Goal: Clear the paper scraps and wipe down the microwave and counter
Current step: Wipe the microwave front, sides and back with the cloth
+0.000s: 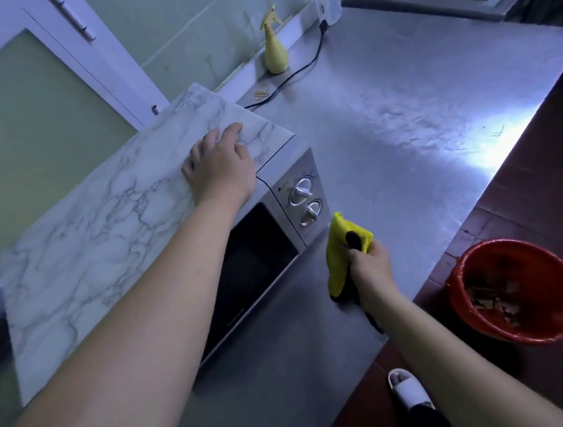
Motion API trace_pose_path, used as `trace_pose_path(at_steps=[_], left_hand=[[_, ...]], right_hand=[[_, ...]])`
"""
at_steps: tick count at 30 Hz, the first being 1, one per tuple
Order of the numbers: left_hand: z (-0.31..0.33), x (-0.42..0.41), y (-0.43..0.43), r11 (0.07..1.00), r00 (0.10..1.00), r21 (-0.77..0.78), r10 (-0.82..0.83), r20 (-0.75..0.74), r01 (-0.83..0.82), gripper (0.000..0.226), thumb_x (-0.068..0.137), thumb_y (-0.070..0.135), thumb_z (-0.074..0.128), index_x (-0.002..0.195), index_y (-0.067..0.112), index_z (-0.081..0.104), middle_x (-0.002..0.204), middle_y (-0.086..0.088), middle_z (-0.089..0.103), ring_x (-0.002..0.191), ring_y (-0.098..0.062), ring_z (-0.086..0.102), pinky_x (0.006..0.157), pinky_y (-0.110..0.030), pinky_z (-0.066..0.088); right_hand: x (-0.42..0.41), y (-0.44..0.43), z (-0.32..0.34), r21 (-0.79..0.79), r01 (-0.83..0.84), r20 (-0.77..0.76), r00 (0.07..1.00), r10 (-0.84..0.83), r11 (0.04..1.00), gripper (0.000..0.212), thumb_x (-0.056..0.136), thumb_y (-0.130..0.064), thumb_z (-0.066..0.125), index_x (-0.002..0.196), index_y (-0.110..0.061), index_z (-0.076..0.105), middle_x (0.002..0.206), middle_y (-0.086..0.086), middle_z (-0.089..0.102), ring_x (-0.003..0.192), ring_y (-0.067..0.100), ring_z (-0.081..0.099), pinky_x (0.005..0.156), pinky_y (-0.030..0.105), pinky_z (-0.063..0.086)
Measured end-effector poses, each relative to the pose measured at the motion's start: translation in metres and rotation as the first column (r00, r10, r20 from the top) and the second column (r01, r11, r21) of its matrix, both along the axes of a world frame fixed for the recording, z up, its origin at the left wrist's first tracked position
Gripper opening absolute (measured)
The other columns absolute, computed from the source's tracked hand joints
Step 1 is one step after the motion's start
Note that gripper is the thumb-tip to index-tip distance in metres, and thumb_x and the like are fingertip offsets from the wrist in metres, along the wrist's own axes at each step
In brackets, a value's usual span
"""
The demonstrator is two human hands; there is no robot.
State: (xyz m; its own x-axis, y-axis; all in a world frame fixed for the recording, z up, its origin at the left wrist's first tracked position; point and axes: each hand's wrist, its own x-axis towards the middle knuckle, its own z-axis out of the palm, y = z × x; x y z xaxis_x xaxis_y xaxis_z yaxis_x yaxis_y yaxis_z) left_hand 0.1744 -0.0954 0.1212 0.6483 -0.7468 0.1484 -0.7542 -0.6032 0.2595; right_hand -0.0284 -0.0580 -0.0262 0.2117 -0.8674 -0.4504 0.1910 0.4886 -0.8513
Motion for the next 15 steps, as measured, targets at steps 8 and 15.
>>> trace_pose_path(at_steps=[8,15], left_hand=[[0.000,0.001,-0.001,1.000,1.000,-0.026,0.003,-0.003,-0.003,0.044,0.099,0.030,0.034,0.138,0.045,0.047,0.154,0.009,0.037,0.141,-0.019,0.028,0.115,-0.042,0.017],[-0.001,0.002,0.000,0.999,1.000,-0.034,-0.005,0.031,0.006,0.044,0.100,0.029,0.034,0.139,0.043,0.047,0.153,0.009,0.038,0.142,-0.018,0.029,0.116,-0.041,0.019]], right_hand=[[0.043,0.013,0.068,-0.886,0.001,-0.089,0.981,-0.171,0.464,0.057,0.072,0.012,0.068,0.125,-0.009,0.067,0.123,0.004,0.062,0.109,0.029,0.060,0.096,0.036,0.046],[0.081,-0.003,0.003,-0.981,-0.013,-0.085,0.927,-0.366,0.195,0.028,0.086,-0.004,0.069,0.112,-0.014,0.062,0.107,0.012,0.062,0.087,0.034,0.060,0.079,0.041,0.049]])
